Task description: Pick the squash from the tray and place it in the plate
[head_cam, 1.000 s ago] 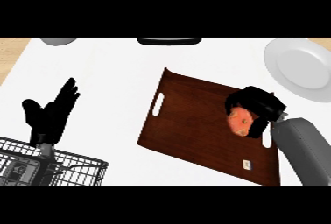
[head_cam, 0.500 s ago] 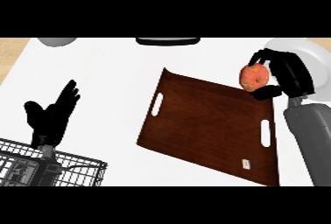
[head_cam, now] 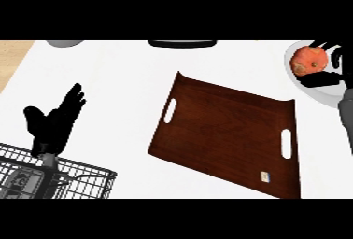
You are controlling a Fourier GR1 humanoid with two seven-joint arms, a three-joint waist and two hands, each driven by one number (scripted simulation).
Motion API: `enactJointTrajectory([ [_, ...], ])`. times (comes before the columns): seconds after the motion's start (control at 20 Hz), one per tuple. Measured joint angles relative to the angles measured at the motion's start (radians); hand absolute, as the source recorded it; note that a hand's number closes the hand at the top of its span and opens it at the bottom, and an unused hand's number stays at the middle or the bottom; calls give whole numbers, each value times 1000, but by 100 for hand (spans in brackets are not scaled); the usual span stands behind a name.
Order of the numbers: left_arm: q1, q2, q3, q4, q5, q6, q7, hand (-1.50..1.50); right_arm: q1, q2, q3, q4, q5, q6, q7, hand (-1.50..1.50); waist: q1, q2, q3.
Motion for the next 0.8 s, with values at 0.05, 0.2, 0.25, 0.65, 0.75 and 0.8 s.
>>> enactJointTrajectory([
  [0.05,-14,-9,0,15,-5,6,-5,0,-8,-11,-16,32,-7,-3,-12,150,0,1,0],
  [0.2,-30,-10,5,23,-7,3,1,0,-44,-69,-77,169,-30,-22,-77,150,8,4,1],
  [0.25,-24,-15,-2,8,-11,5,10,0,-60,-83,-91,219,-31,-33,-98,150,11,4,1],
  [0.65,-33,-27,-5,17,-20,-3,-5,0,-142,-227,-156,573,-11,-72,-266,150,35,15,2],
  [0.75,-36,-29,-6,20,-22,-3,-6,0,-151,-252,-143,633,12,-58,-289,150,39,17,3],
  [0.8,-37,-30,-7,20,-20,-10,-14,0,-153,-261,-140,661,18,-49,-302,150,43,19,3],
])
